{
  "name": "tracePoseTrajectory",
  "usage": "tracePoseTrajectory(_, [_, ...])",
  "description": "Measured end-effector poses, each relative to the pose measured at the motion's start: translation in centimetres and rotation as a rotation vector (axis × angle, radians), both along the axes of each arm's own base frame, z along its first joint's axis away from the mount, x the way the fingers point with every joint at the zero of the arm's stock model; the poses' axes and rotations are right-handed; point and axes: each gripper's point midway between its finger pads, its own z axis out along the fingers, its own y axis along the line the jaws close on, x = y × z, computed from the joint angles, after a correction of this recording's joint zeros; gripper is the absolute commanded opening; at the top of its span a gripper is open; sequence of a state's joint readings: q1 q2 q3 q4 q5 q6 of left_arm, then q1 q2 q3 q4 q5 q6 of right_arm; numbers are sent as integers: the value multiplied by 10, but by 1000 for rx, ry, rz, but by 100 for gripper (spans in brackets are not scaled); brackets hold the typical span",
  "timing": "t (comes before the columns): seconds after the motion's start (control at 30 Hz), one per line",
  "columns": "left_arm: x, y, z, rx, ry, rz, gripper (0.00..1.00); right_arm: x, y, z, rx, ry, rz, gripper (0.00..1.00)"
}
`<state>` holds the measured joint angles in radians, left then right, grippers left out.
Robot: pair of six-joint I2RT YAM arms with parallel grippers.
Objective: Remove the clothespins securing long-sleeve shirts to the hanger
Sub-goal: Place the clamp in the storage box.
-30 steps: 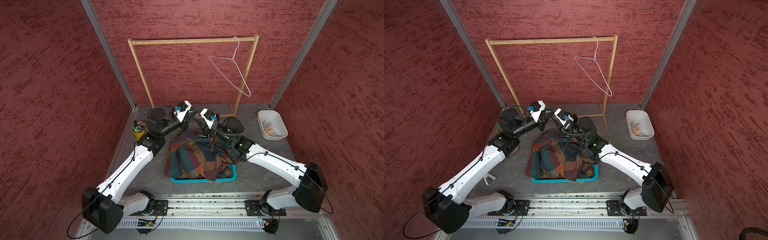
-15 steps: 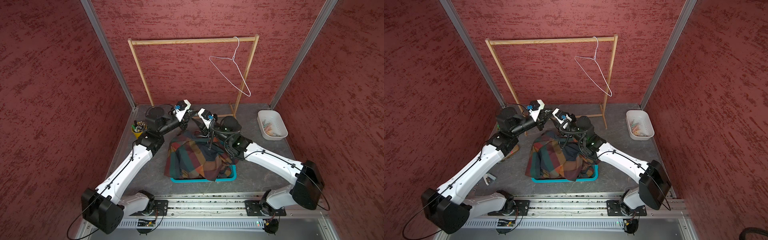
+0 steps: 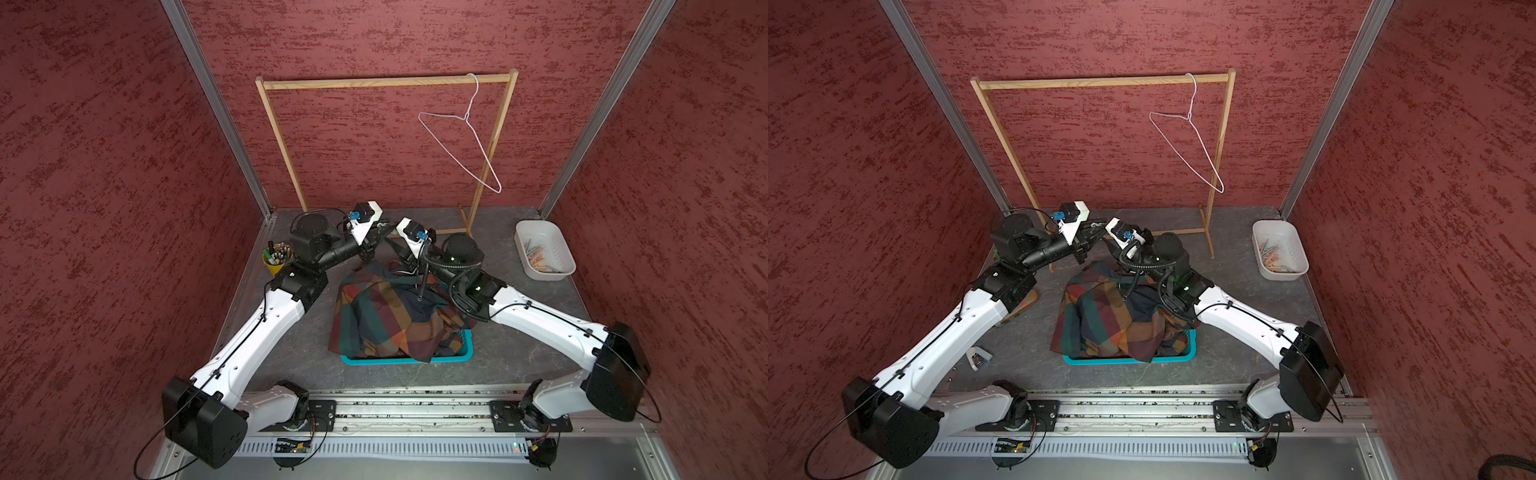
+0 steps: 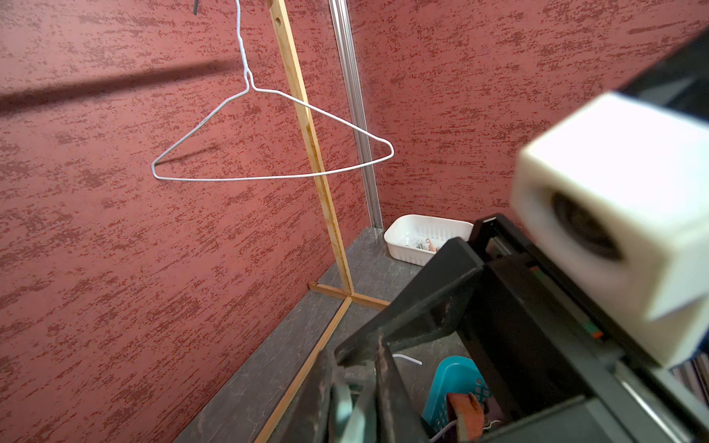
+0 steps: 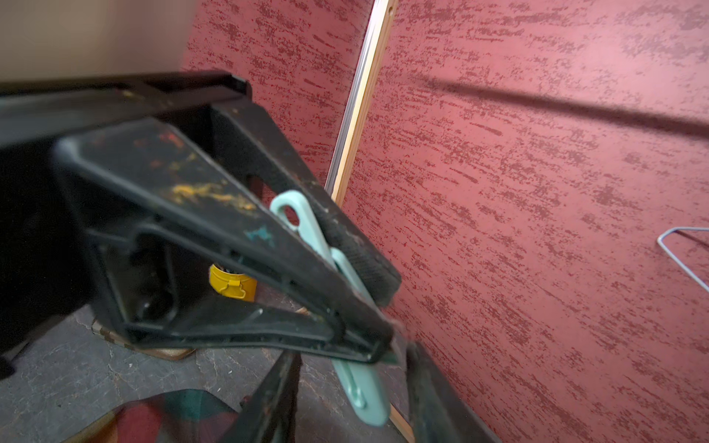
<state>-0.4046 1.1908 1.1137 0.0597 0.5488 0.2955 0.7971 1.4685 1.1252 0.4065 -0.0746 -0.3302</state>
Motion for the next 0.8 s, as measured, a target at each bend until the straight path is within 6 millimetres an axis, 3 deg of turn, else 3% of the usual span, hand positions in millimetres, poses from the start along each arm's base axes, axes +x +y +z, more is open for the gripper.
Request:
tracePoseTrajectory(0.2, [-2,-1,-2,1,12,-12,0,6,5,-15,-22,21,-2,44])
tracePoseTrajectory(0.5, [1,-4,-10,11,35,-20,0,8,4,-10,-11,11,-17,44])
tracePoseTrajectory(0.8, [5,-6,-18,23,63,-21,0,9,3,-8,-12,2,-24,31])
